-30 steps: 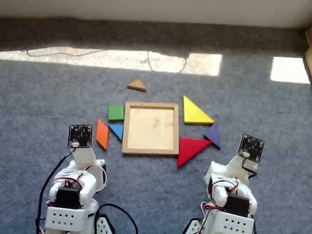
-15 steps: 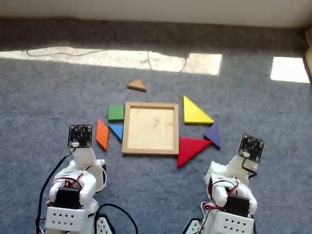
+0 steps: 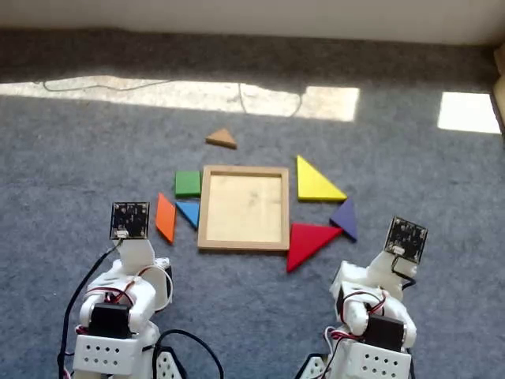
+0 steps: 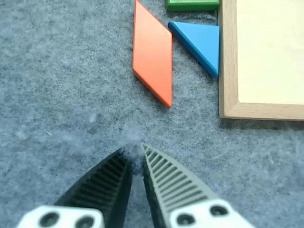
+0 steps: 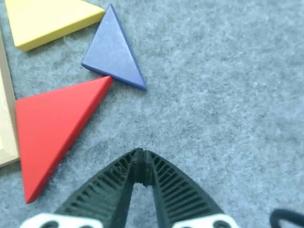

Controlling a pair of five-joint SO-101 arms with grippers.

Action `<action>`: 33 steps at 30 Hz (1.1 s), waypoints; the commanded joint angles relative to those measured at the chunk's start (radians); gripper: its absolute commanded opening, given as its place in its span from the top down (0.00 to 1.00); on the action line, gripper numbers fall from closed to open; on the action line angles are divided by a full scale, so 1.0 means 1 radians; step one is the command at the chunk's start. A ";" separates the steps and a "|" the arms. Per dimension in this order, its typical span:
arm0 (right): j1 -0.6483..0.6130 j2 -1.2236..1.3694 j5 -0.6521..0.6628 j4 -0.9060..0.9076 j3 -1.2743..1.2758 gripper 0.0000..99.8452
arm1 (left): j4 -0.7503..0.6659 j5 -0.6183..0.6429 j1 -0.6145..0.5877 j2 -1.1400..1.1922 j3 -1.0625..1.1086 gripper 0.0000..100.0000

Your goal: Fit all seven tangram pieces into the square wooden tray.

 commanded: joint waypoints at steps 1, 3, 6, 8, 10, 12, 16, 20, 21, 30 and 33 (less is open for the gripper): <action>0.010 -0.012 -0.006 0.007 0.111 1.00 | 0.005 -0.003 -0.002 -0.035 0.021 1.00; 0.010 -0.012 -0.006 0.007 0.111 1.00 | 0.005 -0.003 -0.002 -0.035 0.021 1.00; 0.005 -0.012 -0.008 0.007 0.111 1.00 | 0.005 -0.003 -0.002 -0.035 0.021 1.00; 0.004 -0.012 -0.011 0.007 0.111 1.00 | 0.005 -0.003 -0.002 -0.035 0.021 1.00; 0.004 -0.012 -0.011 0.007 0.111 1.00 | 0.005 -0.003 -0.002 -0.035 0.021 1.00; 0.004 -0.012 -0.011 0.007 0.111 1.00 | 0.005 -0.003 -0.002 -0.035 0.021 1.00; 0.004 -0.012 -0.006 0.007 0.111 1.00 | 0.005 -0.003 -0.002 -0.035 0.021 1.00; 0.004 -0.012 -0.006 0.007 0.111 1.00 | 0.005 -0.003 -0.002 -0.035 0.021 1.00; 0.004 -0.012 -0.006 0.007 0.111 1.00 | 0.005 -0.003 -0.002 -0.035 0.021 1.00; 0.021 -0.012 -0.005 0.005 0.035 1.00 | 0.005 -0.003 -0.002 -0.035 0.021 1.00; 0.021 -0.012 -0.005 0.008 -0.059 1.00 | 0.005 -0.003 -0.002 -0.035 0.021 1.00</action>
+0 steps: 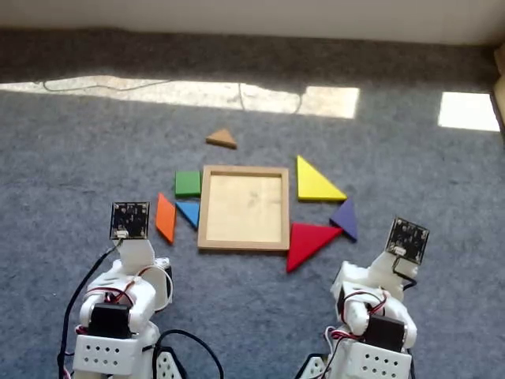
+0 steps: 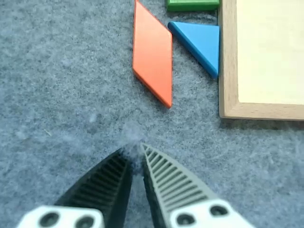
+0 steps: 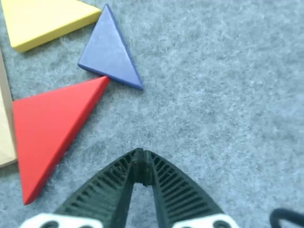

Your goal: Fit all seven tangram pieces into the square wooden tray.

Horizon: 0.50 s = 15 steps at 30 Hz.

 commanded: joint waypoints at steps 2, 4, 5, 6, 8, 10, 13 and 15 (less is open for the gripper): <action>0.010 -0.002 -0.006 0.010 -0.125 1.00 | 0.005 -0.003 -0.002 -0.035 0.021 1.00; 0.010 -0.001 -0.011 0.010 -0.189 1.00 | 0.005 -0.003 -0.002 -0.035 0.021 1.00; 0.010 -0.001 -0.011 0.010 -0.220 1.00 | 0.005 -0.003 -0.002 -0.035 0.021 1.00; 0.010 -0.001 -0.011 0.012 -0.252 1.00 | 0.005 -0.003 -0.002 -0.035 0.021 1.00; 0.010 0.001 -0.011 0.012 -0.311 1.00 | 0.005 -0.003 -0.002 -0.035 0.021 1.00; 0.010 0.002 -0.012 0.012 -0.361 1.00 | 0.005 -0.003 -0.002 -0.035 0.021 1.00; 0.010 0.016 -0.012 0.012 -0.418 1.00 | 0.005 -0.003 -0.002 -0.035 0.021 1.00; 0.010 0.079 -0.012 0.022 -0.461 1.00 | 0.005 -0.003 -0.002 -0.035 0.021 1.00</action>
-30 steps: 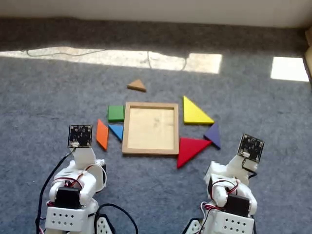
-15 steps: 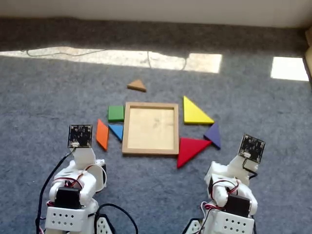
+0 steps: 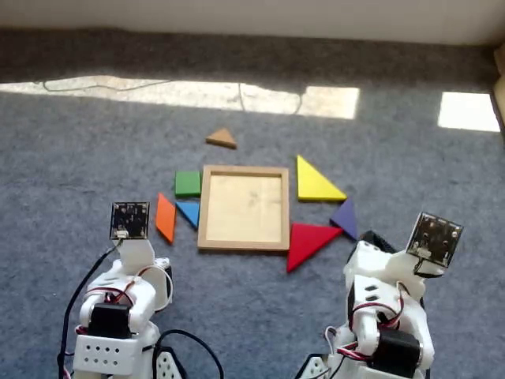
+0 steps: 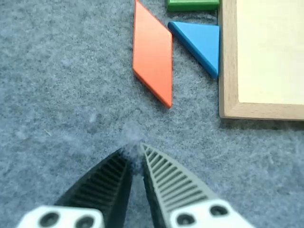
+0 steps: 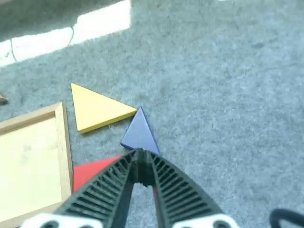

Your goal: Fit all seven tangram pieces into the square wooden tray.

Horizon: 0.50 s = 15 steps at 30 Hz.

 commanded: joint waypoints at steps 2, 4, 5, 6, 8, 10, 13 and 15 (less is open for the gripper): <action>0.007 0.188 -0.012 0.056 -0.177 1.00 | 0.005 -0.003 -0.002 -0.035 0.021 1.00; 0.005 0.334 -0.012 0.101 -0.265 1.00 | 0.005 -0.003 -0.002 -0.035 0.021 1.00; 0.005 0.412 -0.012 0.127 -0.308 1.00 | 0.005 -0.003 -0.002 -0.035 0.021 1.00; 0.005 0.484 -0.012 0.153 -0.352 1.00 | 0.005 -0.003 -0.002 -0.035 0.021 1.00; 0.005 0.615 -0.012 0.193 -0.427 1.00 | 0.005 -0.003 -0.002 -0.035 0.021 1.00; 0.005 0.711 -0.006 0.206 -0.483 1.00 | 0.005 -0.003 -0.002 -0.035 0.021 1.00; 0.008 0.792 -0.006 0.205 -0.535 1.00 | 0.005 -0.003 -0.002 -0.035 0.021 1.00; 0.005 0.822 -0.005 0.205 -0.549 1.00 | 0.005 -0.003 -0.002 -0.035 0.021 1.00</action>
